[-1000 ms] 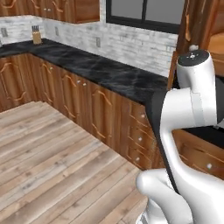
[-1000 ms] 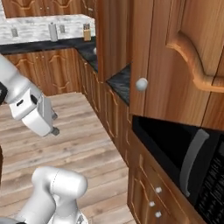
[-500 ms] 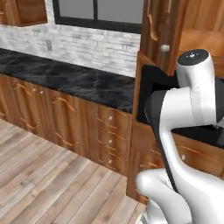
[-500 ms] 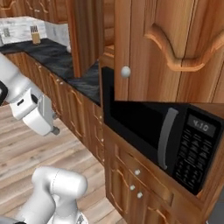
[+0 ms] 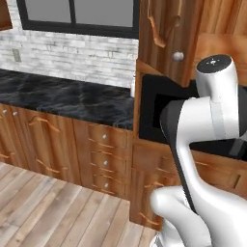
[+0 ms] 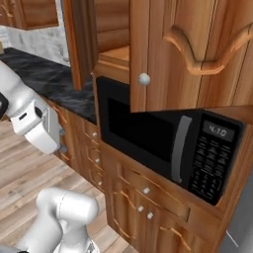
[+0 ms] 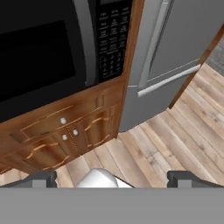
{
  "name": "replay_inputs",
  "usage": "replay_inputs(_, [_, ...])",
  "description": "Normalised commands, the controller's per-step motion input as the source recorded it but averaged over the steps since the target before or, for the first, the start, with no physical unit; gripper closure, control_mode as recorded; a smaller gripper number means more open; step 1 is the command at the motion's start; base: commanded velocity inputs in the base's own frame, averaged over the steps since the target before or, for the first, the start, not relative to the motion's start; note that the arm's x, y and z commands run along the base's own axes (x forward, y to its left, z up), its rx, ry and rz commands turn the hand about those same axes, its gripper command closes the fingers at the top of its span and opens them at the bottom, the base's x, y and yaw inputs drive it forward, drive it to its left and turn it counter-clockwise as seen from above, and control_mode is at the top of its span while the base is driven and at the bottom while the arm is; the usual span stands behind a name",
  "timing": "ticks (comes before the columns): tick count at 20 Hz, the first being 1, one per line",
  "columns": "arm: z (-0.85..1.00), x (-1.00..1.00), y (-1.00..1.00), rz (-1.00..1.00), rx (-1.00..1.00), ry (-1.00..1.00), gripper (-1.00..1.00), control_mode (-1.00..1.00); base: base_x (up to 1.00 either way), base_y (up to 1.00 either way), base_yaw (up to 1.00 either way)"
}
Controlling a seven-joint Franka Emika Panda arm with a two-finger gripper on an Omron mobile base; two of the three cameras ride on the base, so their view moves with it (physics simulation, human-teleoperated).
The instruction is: Close all open cabinet doors.
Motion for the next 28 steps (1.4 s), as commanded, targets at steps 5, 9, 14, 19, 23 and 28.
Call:
replay_inputs(5, [0.00, 0.00, 0.00, 0.00, 0.00, 0.00, -1.00, 1.00, 0.50, 0.61, -0.22])
replay_inputs(9, [0.00, 0.00, 0.00, 0.00, 0.00, 0.00, -1.00, 1.00, 0.14, 0.25, -0.10])
replay_inputs(14, [0.00, 0.00, 0.00, 0.00, 0.00, 0.00, -1.00, 1.00, 0.00, -0.01, -0.19])
replay_inputs(19, [0.00, 0.00, 0.00, 0.00, 0.00, 0.00, -1.00, 1.00, -0.15, -0.34, -0.18])
replay_inputs(23, [0.00, 0.00, 0.00, 0.00, 0.00, 0.00, -1.00, 1.00, -0.05, -0.18, -0.18])
replay_inputs(28, [0.00, 0.00, 0.00, 0.00, 0.00, 0.00, -1.00, 1.00, -0.06, -0.09, -0.06])
